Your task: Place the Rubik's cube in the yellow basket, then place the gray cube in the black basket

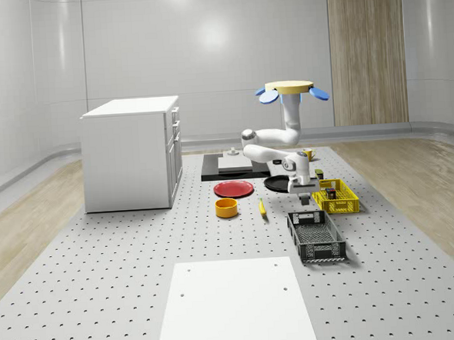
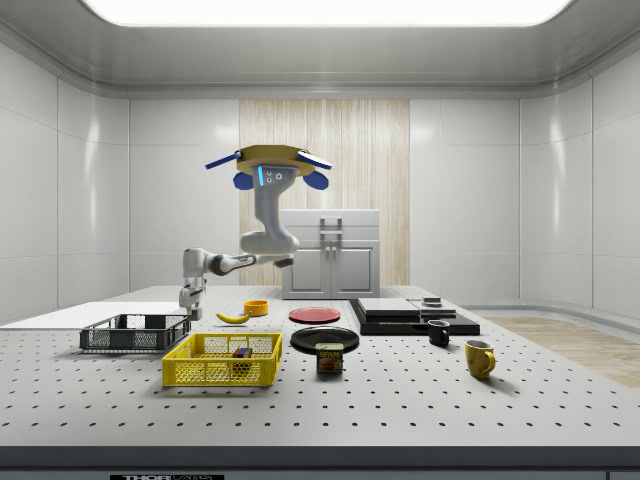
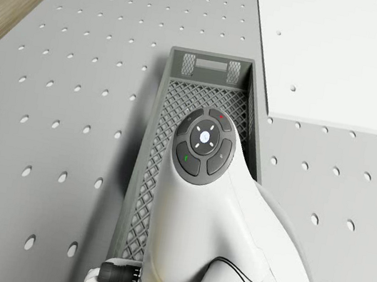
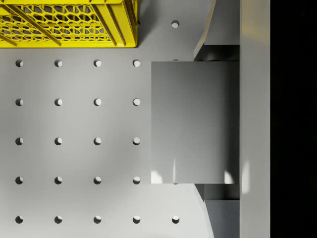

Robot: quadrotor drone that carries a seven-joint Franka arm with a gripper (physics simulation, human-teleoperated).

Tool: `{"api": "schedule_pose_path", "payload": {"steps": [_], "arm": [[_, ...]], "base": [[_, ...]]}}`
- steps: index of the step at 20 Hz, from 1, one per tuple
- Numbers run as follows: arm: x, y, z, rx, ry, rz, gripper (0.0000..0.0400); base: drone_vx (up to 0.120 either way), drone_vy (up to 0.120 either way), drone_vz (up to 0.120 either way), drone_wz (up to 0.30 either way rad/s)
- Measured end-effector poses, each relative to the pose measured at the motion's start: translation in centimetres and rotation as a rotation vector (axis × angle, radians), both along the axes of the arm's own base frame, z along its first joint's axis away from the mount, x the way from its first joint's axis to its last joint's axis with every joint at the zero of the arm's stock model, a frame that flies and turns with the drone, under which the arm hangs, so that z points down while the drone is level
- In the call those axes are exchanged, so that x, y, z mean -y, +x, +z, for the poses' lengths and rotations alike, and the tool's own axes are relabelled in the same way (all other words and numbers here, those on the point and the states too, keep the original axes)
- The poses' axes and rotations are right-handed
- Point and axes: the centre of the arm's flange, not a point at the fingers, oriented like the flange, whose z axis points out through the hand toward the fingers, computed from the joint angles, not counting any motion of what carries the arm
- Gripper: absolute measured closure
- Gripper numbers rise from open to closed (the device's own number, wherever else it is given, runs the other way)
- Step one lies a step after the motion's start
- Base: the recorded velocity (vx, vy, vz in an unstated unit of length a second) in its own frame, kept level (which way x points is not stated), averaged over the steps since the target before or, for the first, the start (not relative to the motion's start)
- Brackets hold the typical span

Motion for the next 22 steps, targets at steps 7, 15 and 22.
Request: {"api": "schedule_pose_path", "payload": {"steps": [7,15,22], "arm": [[0.0,0.0,0.0,0.0,0.0,0.0,0.0149],[0.0,0.0,0.0,0.0,0.0,0.0,0.0149],[0.0,0.0,0.0,0.0,0.0,0.0,0.0149]], "base": [[0.12,0.0,0.0,0.0],[0.12,0.0,0.0,0.0],[0.12,0.0,0.0,0.0]]}}
